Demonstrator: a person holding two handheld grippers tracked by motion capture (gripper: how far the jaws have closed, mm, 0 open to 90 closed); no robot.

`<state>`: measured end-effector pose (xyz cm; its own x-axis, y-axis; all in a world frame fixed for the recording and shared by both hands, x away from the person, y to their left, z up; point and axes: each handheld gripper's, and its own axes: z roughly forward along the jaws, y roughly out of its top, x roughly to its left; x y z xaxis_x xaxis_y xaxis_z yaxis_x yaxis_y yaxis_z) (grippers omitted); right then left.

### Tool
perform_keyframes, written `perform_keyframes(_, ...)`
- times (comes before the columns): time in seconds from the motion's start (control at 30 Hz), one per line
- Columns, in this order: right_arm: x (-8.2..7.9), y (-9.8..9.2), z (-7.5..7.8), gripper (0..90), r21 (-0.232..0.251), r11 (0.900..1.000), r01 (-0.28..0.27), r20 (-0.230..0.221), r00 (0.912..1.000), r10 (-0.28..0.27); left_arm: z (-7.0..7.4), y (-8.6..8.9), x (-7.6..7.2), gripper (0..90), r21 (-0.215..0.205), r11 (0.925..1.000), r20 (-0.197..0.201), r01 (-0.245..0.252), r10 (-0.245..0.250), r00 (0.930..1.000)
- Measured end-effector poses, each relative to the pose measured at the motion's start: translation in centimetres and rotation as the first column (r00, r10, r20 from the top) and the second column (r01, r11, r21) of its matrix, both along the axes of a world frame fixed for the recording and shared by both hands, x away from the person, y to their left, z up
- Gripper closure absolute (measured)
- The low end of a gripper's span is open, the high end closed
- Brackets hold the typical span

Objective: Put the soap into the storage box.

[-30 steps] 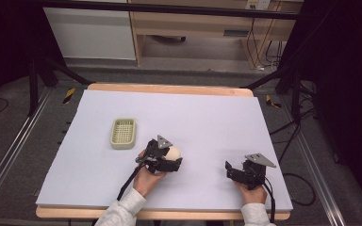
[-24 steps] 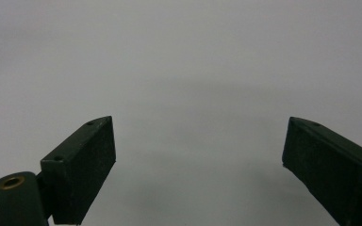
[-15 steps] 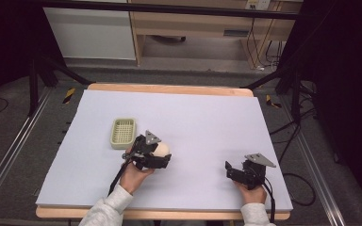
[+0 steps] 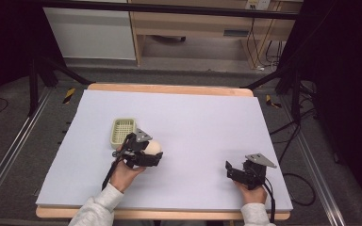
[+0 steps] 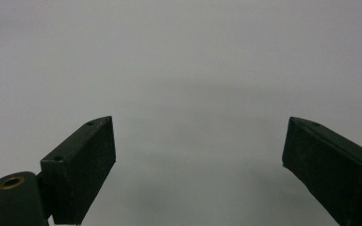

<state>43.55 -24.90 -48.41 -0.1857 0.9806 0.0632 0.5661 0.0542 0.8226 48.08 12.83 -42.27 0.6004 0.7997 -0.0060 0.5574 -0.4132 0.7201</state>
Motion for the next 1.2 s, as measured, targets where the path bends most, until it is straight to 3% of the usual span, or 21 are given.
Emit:
perform_keyframes(0.4, 0.0, 0.0, 0.0, 10.6, 0.0, 1.0, 0.005, -0.001, 1.0, -0.005, 0.3, 2.4, 0.5, 24.0, -0.017, 0.9991, 0.005, -0.039, 0.039, 0.9992)
perform_keyframes(0.73, 0.0, 0.1, 0.0, 10.6, -0.002, 1.0, -0.002, 0.0, 1.0, 0.002, 0.7, 4.7, 1.4, 23.9, -0.059, 0.9938, 0.0, -0.094, 0.094, 0.9956)
perform_keyframes(0.93, 0.0, 0.2, -0.1, 10.6, 0.0, 1.0, -0.002, -0.005, 1.0, 0.002, 0.7, 5.4, 1.8, 24.0, -0.037, 0.9922, 0.006, -0.119, 0.119, 0.9929)
perform_keyframes(1.2, 0.1, 0.2, -0.1, 10.6, -0.007, 1.0, -0.006, -0.005, 1.0, 0.006, 0.5, 5.8, 2.3, 24.0, -0.038, 0.9906, -0.008, -0.132, 0.131, 0.9913)
